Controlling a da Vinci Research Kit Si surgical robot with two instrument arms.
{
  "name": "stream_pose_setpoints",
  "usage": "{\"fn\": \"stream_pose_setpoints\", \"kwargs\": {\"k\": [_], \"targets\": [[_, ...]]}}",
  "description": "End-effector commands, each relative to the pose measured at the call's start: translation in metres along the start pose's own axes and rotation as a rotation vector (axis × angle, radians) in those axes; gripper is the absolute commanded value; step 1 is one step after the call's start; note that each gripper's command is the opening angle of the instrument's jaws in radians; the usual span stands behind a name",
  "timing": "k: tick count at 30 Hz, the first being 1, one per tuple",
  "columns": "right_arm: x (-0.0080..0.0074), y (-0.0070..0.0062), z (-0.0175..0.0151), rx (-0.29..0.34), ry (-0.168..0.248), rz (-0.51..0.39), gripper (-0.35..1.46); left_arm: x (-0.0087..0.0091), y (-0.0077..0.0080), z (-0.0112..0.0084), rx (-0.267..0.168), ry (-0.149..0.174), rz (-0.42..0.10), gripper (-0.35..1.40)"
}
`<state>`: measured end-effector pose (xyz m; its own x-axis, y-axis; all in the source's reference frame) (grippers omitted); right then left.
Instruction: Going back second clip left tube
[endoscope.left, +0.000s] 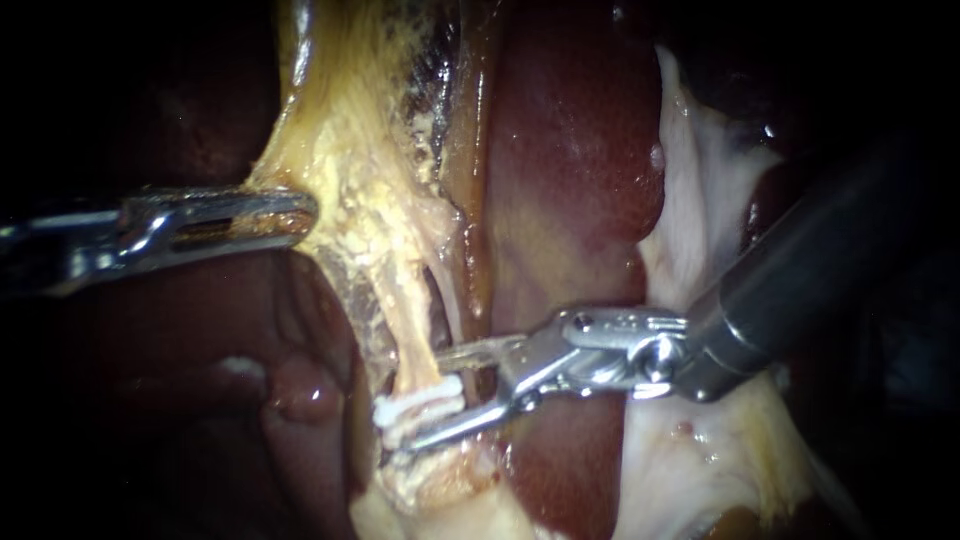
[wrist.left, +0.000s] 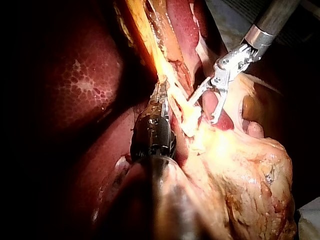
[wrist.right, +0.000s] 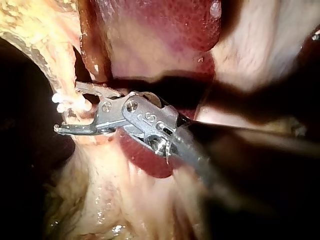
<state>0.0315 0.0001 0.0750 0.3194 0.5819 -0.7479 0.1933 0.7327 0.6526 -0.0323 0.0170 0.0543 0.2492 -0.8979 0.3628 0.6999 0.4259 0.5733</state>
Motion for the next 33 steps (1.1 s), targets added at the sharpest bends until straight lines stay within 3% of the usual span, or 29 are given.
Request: {"fn": "stream_pose_setpoints", "kwargs": {"k": [1,5,10,17,23,33], "targets": [[0.0003,-0.0001,-0.0007,-0.009,0.002,-0.009,0.60,0.0000,0.0000,0.0000,0.001,0.000,0.000,-0.35],[0.0013,-0.0005,-0.0042,-0.028,0.005,-0.081,0.60,0.0000,0.0001,0.0000,0.001,0.000,0.000,-0.35],[0.0035,-0.0015,-0.0087,-0.046,0.063,-0.156,0.60,0.0000,0.0002,0.0001,0.001,0.000,0.001,-0.35],[0.0066,-0.0030,-0.0122,-0.065,0.099,-0.215,0.60,0.0005,0.0005,0.0008,0.000,-0.003,0.004,-0.35],[0.0071,-0.0036,-0.0129,-0.064,0.111,-0.229,0.60,0.0016,0.0009,0.0027,0.007,0.011,0.005,-0.35],[0.0071,-0.0036,-0.0130,-0.065,0.112,-0.241,0.60,0.0040,0.0020,0.0084,0.009,0.058,0.006,-0.35]]}}
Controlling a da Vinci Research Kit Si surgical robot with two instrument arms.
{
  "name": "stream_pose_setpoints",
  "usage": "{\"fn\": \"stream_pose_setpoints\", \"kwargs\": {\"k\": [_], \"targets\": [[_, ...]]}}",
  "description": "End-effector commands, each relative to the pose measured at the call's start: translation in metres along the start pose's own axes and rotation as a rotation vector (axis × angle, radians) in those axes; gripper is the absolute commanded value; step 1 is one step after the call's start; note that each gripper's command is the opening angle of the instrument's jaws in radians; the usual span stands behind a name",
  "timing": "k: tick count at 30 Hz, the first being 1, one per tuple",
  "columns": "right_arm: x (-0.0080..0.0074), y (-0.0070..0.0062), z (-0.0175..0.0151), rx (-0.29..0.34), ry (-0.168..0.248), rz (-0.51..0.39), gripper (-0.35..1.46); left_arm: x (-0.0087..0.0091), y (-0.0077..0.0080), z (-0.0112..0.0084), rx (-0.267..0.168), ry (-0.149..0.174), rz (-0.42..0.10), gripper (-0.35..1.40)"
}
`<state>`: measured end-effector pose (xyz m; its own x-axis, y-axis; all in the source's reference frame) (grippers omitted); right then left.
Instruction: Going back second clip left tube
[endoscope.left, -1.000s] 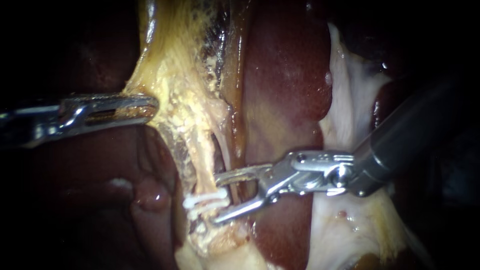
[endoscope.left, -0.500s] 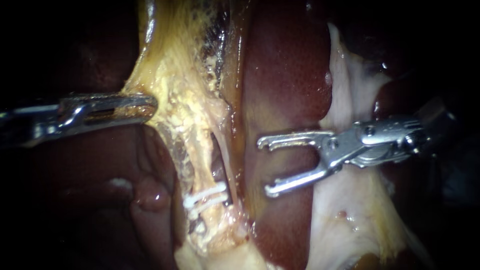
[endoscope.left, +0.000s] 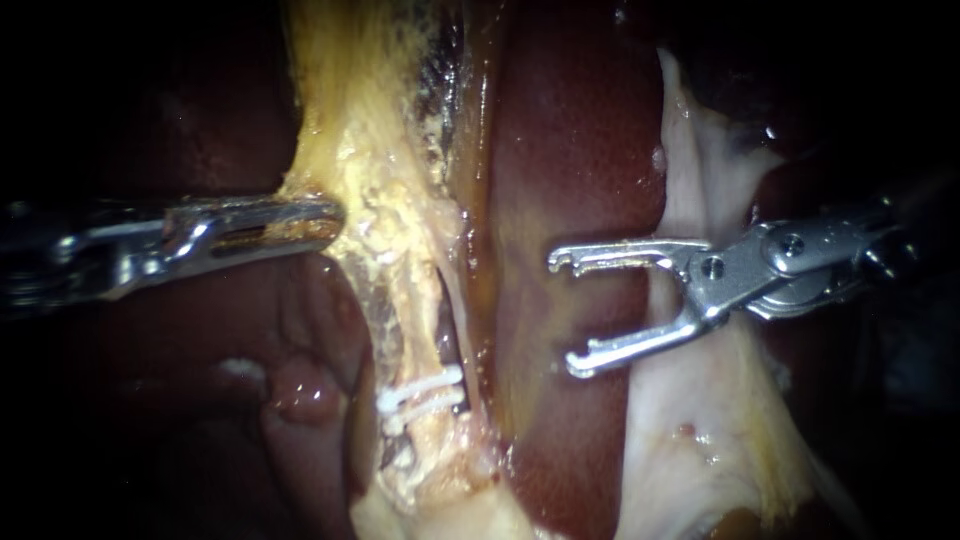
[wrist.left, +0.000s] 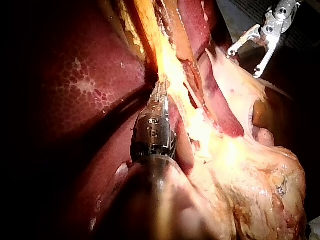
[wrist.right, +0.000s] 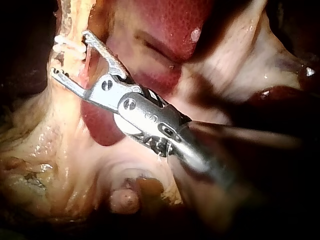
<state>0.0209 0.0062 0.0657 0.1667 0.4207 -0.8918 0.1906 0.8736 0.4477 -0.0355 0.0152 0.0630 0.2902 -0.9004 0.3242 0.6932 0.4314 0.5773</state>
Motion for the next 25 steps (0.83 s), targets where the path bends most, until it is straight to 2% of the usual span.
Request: {"fn": "stream_pose_setpoints", "kwargs": {"k": [1,10,25], "targets": [[0.0000,0.0000,0.0001,-0.001,0.004,0.000,0.60,0.0001,0.0001,0.0005,0.002,0.005,0.002,-0.35],[-0.0005,0.0004,0.0002,-0.007,0.013,-0.018,0.60,0.0003,-0.0005,0.0025,0.008,0.017,0.005,-0.35],[-0.0006,0.0004,-0.0001,-0.006,0.013,-0.030,0.60,0.0003,-0.0005,0.0026,0.012,0.018,0.006,-0.35]]}}
